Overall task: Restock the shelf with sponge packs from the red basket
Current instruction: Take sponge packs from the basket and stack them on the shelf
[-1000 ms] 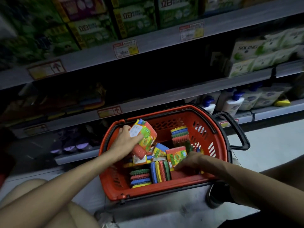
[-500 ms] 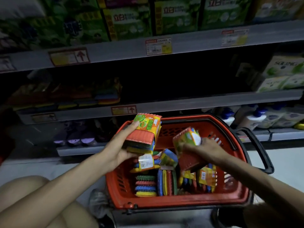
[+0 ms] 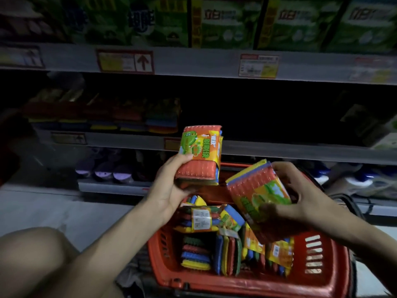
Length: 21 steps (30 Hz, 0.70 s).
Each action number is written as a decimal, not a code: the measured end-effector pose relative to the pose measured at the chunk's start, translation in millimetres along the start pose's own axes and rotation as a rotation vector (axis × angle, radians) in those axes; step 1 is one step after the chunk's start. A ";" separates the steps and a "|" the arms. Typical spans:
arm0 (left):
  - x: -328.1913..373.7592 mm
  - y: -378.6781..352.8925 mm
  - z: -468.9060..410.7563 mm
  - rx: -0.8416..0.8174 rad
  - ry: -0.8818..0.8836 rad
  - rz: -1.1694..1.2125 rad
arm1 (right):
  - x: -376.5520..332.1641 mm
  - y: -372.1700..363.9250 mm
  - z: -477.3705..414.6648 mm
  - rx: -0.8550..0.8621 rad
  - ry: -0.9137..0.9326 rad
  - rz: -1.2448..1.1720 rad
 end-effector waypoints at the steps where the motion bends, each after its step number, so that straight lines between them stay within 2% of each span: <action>1: 3.3 2.1 0.9 0.017 -0.019 -0.003 | 2.2 -0.5 -1.4 -0.012 -0.002 0.006; 4: 6.0 7.4 1.5 0.048 -0.050 -0.029 | 2.2 -1.5 -8.1 -0.011 0.003 0.058; 8: 5.1 15.7 4.0 0.101 -0.076 -0.038 | -14.6 -8.5 -12.6 0.036 0.068 0.363; 15: 7.9 9.6 7.7 0.132 -0.124 -0.093 | -30.8 -37.5 -13.5 -0.030 0.081 0.773; 21: 14.8 1.3 7.8 0.158 -0.189 -0.058 | -30.6 -53.0 -20.5 -0.191 0.130 0.447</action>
Point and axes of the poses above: each hand's wrist, its own z-axis away from the middle knuckle, its own y-axis out of the back of the hand, x = y × z, the point moved 9 cm from there along -z, towards the middle knuckle, and after that the axes turned 13 degrees about -x, right-handed, at the moved point
